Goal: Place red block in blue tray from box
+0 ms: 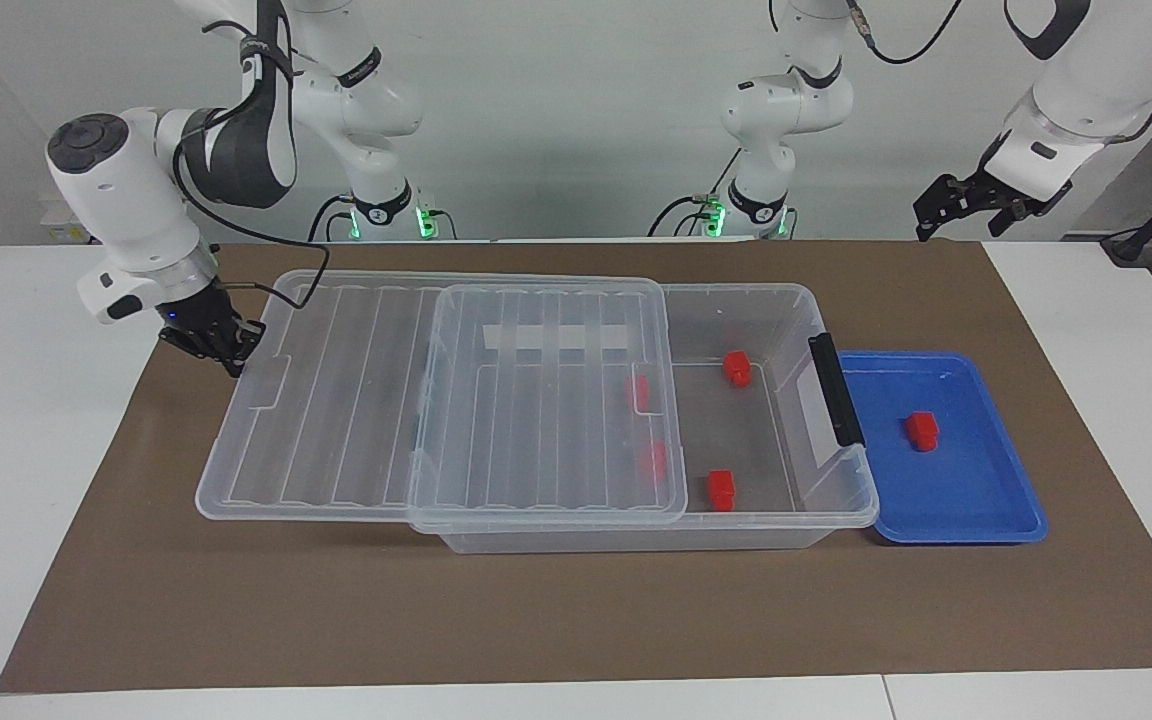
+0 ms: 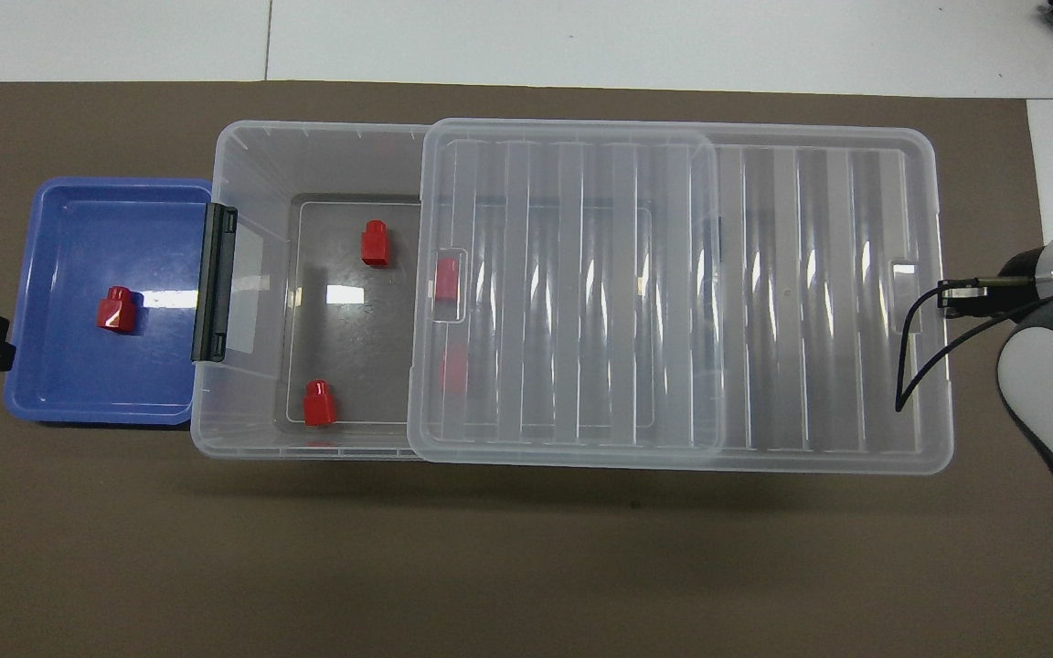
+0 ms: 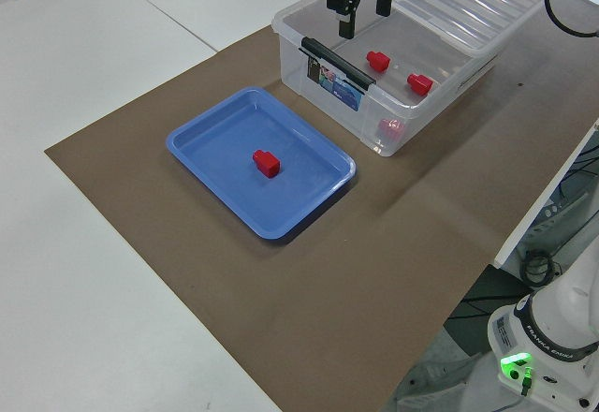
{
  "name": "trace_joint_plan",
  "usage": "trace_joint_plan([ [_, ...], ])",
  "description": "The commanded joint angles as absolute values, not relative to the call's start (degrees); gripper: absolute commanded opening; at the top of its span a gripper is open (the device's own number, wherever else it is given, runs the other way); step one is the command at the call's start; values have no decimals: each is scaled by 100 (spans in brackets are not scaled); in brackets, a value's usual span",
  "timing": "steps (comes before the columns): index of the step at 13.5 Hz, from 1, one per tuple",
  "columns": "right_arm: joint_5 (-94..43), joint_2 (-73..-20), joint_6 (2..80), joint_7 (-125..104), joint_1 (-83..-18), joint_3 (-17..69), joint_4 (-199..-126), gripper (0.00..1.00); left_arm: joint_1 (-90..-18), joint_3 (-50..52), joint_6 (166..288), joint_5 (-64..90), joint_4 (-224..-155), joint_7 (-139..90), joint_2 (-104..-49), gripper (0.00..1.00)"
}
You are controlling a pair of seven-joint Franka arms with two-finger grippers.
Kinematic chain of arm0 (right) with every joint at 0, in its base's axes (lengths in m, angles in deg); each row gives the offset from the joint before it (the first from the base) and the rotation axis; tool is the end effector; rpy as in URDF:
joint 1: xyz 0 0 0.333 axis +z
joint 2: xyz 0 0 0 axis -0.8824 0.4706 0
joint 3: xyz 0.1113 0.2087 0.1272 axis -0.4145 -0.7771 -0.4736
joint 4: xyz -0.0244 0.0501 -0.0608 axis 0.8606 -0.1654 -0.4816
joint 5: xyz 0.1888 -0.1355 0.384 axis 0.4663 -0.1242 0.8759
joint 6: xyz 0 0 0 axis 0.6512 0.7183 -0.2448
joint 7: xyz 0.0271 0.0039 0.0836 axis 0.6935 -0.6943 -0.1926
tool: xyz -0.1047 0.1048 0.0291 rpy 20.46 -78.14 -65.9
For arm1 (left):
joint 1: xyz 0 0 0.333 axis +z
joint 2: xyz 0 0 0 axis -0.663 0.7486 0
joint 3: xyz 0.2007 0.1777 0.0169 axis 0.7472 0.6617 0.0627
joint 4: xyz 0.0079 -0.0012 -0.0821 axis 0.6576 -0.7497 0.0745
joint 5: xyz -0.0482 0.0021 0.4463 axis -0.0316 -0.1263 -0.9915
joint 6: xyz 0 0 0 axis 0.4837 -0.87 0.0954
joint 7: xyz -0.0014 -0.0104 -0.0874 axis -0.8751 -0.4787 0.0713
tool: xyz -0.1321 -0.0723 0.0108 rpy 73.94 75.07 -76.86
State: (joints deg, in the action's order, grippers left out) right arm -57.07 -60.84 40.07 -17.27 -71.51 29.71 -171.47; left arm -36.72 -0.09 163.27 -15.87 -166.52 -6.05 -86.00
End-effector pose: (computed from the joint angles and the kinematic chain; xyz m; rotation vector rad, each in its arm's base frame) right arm 0.6168 -0.0682 0.3567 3.1186 -0.1173 0.0799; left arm 0.5734 0.0153 0.5430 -3.0664 0.0477 0.3359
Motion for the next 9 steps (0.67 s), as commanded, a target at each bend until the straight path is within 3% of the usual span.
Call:
trace_joint_plan([
  [1,-5633,-6190,4066,-1855,-6889,2955,-17296,0,-4150,294,16554,-1677,-17077,-668,-8833,100],
  [5,-5633,-6199,4066,-2188,-6247,2955,-17314,0,-4592,736,17345,-1677,-17726,-668,-9123,100],
  [9,-5633,-6226,4066,-2339,-5754,2955,-17340,0,-4733,719,17407,-1668,-17658,-686,-9053,100],
])
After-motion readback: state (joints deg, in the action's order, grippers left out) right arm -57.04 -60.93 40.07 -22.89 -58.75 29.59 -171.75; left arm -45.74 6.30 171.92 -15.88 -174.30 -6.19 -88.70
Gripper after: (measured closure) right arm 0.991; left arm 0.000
